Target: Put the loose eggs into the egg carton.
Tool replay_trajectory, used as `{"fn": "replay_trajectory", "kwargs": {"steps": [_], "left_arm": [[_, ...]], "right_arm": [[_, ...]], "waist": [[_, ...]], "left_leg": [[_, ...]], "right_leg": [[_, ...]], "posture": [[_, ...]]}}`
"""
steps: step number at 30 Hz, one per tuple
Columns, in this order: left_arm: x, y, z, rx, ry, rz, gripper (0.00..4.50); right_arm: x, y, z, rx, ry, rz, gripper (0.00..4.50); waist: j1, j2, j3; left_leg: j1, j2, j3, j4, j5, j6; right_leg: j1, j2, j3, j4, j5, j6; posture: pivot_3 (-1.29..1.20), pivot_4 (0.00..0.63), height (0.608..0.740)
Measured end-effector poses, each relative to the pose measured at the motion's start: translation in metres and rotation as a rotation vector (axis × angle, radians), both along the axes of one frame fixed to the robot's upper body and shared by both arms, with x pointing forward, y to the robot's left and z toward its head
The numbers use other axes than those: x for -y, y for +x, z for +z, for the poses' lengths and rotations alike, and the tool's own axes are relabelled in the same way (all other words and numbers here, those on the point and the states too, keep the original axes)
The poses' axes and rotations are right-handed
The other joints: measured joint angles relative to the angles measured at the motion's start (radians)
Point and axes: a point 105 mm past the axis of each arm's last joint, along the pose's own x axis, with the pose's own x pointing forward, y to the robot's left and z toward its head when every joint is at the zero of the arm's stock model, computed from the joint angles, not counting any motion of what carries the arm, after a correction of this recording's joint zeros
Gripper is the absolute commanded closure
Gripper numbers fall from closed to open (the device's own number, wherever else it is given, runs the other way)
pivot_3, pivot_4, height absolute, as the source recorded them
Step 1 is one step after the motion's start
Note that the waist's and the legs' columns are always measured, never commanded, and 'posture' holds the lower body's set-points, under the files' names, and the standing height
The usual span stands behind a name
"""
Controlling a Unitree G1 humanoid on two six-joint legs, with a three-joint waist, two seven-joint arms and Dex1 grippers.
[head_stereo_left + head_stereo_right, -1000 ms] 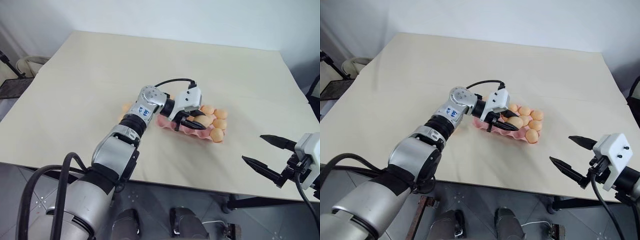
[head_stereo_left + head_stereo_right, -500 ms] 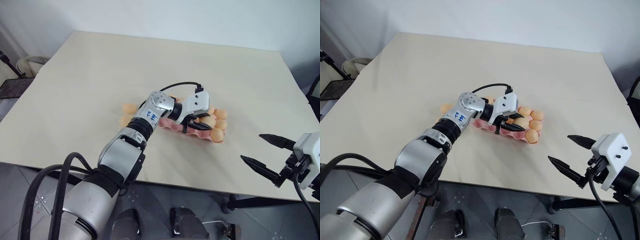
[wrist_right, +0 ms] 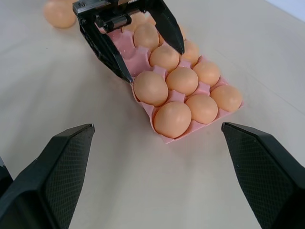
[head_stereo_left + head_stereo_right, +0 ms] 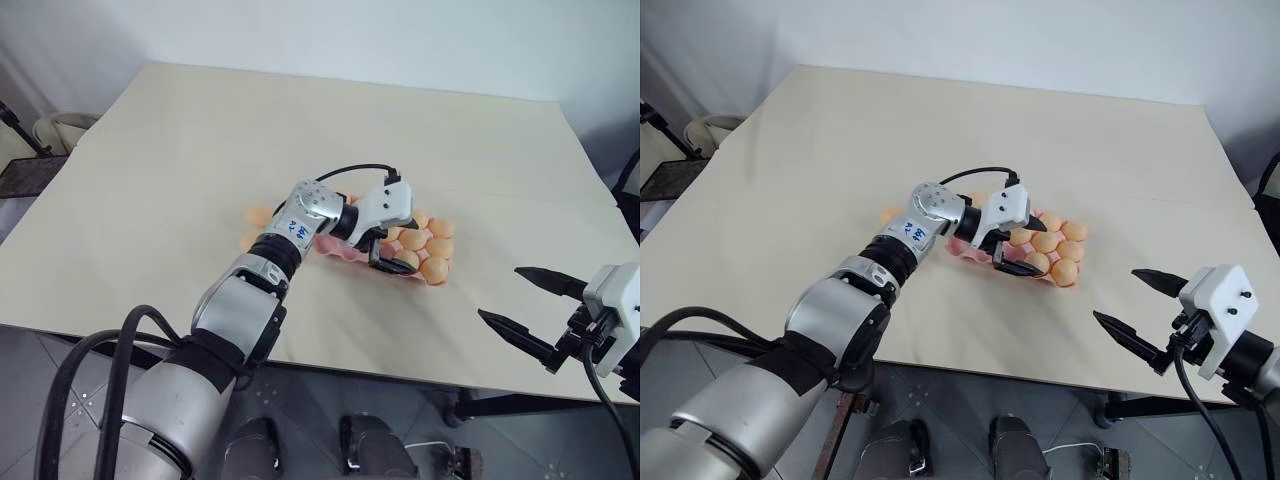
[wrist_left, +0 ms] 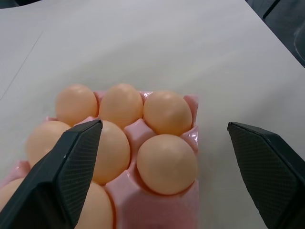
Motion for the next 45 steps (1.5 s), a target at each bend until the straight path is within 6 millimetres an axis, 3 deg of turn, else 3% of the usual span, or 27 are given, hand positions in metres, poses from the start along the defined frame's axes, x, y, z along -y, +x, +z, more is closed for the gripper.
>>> {"fn": "replay_trajectory", "kwargs": {"steps": [6,12,18,22,29,36,38,42,45], "left_arm": [[-0.027,0.002,0.036,0.061,-0.117,0.008,0.01],[-0.078,0.002,0.038,0.024,-0.168,0.167,0.01],[-0.142,0.0,0.064,0.064,-0.237,0.41,0.01],[-0.173,-0.013,0.074,0.039,-0.338,0.516,0.01],[-0.246,-0.041,0.045,-0.049,-0.384,0.779,0.01],[-0.285,-0.066,0.016,-0.119,-0.381,0.937,0.01],[-0.3,-0.081,0.005,-0.146,-0.366,0.974,0.01],[-0.32,-0.107,0.001,-0.17,-0.306,0.999,0.01],[-0.322,-0.112,0.001,-0.169,-0.284,0.998,0.01]], "right_arm": [[0.0,0.008,0.003,-0.005,-0.007,0.031,0.0],[-0.001,0.022,0.004,-0.031,-0.013,0.09,0.0],[-0.002,0.036,0.004,-0.049,-0.016,0.149,0.0],[-0.01,0.045,0.003,-0.059,-0.018,0.211,0.0],[-0.012,0.055,0.001,-0.077,-0.017,0.259,0.0],[-0.014,0.061,0.002,-0.083,-0.024,0.293,0.0],[-0.015,0.063,0.003,-0.085,-0.025,0.304,0.0],[-0.01,0.067,0.007,-0.085,-0.041,0.306,0.0],[-0.011,0.072,0.01,-0.078,-0.054,0.314,0.0]], "waist": [[-0.002,0.002,-0.001],[-0.002,0.004,0.0],[-0.004,0.005,0.0],[-0.002,0.005,0.0],[-0.007,0.005,0.0],[-0.006,0.005,0.0],[-0.01,0.005,0.0],[-0.024,0.005,0.0],[-0.025,0.006,0.0]], "left_leg": [[0.001,0.0,0.001,0.0,0.002,-0.003],[0.001,0.001,-0.001,0.0,0.005,-0.007],[0.002,0.002,0.0,0.004,0.006,-0.006],[0.002,0.002,0.0,0.006,0.006,-0.006],[0.004,0.002,0.0,0.006,0.006,-0.006],[0.005,0.002,0.001,0.004,0.004,-0.008],[0.005,0.002,0.001,0.002,0.004,-0.008],[0.005,0.002,0.001,-0.007,0.004,-0.01],[0.007,0.001,0.001,-0.009,0.004,-0.011]], "right_leg": [[0.001,0.0,0.0,0.0,0.0,0.0],[0.0,0.001,0.001,0.005,0.0,0.0],[0.0,0.001,0.001,0.01,0.0,0.0],[0.001,0.0,0.001,0.012,0.0,0.0],[0.001,0.0,0.001,0.014,0.0,0.0],[0.002,-0.004,0.0,0.01,0.001,-0.002],[0.002,-0.004,0.0,0.007,0.001,-0.004],[0.002,-0.01,-0.001,0.0,0.002,-0.006],[0.002,-0.012,-0.004,0.0,0.001,-0.008]], "posture": [[0.0,0.15,0.74],[0.0,0.15,0.74],[0.0,0.15,0.74],[0.0,0.15,0.74],[0.0,0.15,0.74],[0.0,0.15,0.74],[0.0,0.15,0.74],[0.0,0.15,0.74],[0.0,0.15,0.74]]}}
